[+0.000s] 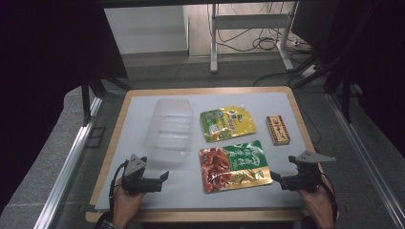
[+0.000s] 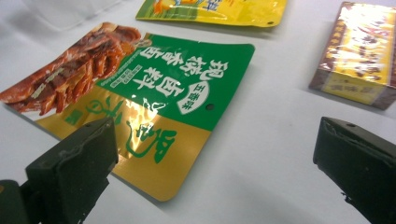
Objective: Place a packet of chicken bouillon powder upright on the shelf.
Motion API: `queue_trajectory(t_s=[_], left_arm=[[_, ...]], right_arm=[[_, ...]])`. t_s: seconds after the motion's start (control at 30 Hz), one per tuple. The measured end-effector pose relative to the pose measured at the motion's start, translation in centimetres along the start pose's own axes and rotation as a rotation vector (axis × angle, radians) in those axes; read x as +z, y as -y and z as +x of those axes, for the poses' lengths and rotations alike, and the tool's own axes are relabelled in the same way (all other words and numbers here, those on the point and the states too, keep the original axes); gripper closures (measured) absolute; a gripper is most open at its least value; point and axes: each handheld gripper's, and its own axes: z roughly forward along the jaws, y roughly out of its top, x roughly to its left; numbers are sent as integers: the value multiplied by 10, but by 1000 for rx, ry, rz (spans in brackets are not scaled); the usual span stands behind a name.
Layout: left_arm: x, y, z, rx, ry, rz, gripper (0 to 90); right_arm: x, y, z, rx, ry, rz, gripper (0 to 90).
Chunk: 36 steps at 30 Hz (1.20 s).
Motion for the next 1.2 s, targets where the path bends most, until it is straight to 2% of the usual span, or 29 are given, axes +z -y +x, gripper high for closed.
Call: queue_trajectory(t_s=[0.4, 0.7, 1.03, 1.2], left_arm=[[3, 1, -1, 25, 10, 12, 0], [3, 1, -1, 30, 9, 9, 0], [4, 1, -2, 47, 10, 23, 1], [4, 1, -3, 53, 10, 26, 1]], right_arm=[[4, 0, 1, 9, -3, 36, 2], [5, 2, 2, 28, 8, 26, 2], [8, -1, 6, -1, 9, 54, 2], [9, -3, 5, 14, 8, 42, 2]])
